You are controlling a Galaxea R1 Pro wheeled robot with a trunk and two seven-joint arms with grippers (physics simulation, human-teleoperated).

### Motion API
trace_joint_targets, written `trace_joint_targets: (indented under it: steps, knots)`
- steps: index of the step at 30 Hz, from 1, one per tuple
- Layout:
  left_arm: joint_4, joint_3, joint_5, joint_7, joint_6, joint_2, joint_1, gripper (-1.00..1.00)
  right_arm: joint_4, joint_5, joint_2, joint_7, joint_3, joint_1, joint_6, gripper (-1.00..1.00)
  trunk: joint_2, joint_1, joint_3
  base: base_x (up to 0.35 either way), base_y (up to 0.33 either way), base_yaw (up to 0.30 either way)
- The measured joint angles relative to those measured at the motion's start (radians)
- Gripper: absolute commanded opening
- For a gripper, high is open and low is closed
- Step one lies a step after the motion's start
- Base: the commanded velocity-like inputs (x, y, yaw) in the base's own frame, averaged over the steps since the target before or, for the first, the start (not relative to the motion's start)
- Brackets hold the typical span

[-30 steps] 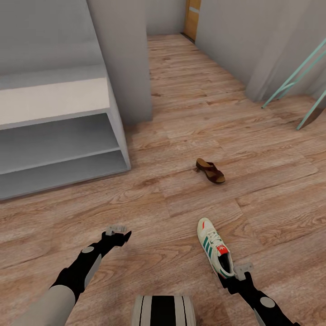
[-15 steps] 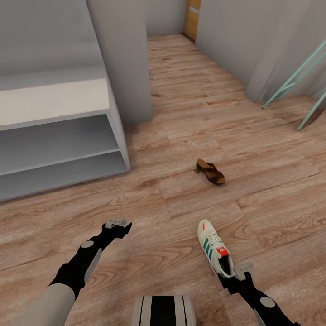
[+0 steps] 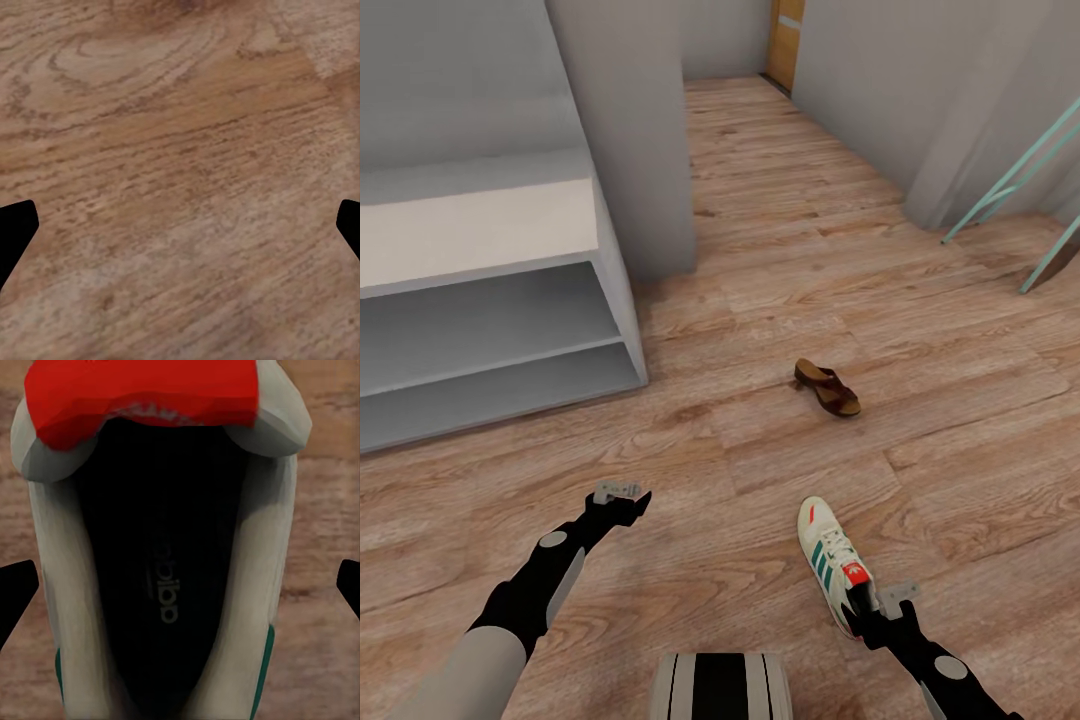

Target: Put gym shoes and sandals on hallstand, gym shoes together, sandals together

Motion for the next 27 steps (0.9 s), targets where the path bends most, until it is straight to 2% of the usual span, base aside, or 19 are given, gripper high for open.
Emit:
trace_joint_targets:
  steps: [4,5,27]
  knots:
    - [0.000,0.000,0.000,0.000,0.000,0.000,0.000,1.00,0.000,0.000,0.000,0.000,0.000,0.001,0.000,1.00,0.000,0.000,0.000,0.005,0.000,0.000]
    - [0.000,0.000,0.000,0.000,0.000,0.000,0.000,1.00,0.000,0.000,0.000,-0.001,0.000,0.000,0.000,-1.00,0.000,0.000,0.000,0.002,0.000,0.000]
    - [0.001,0.002,-0.001,0.001,0.000,0.002,0.000,1.00,0.000,0.001,0.000,-0.003,-0.001,0.000,0.000,-1.00,0.000,0.000,0.000,0.000,0.000,0.000]
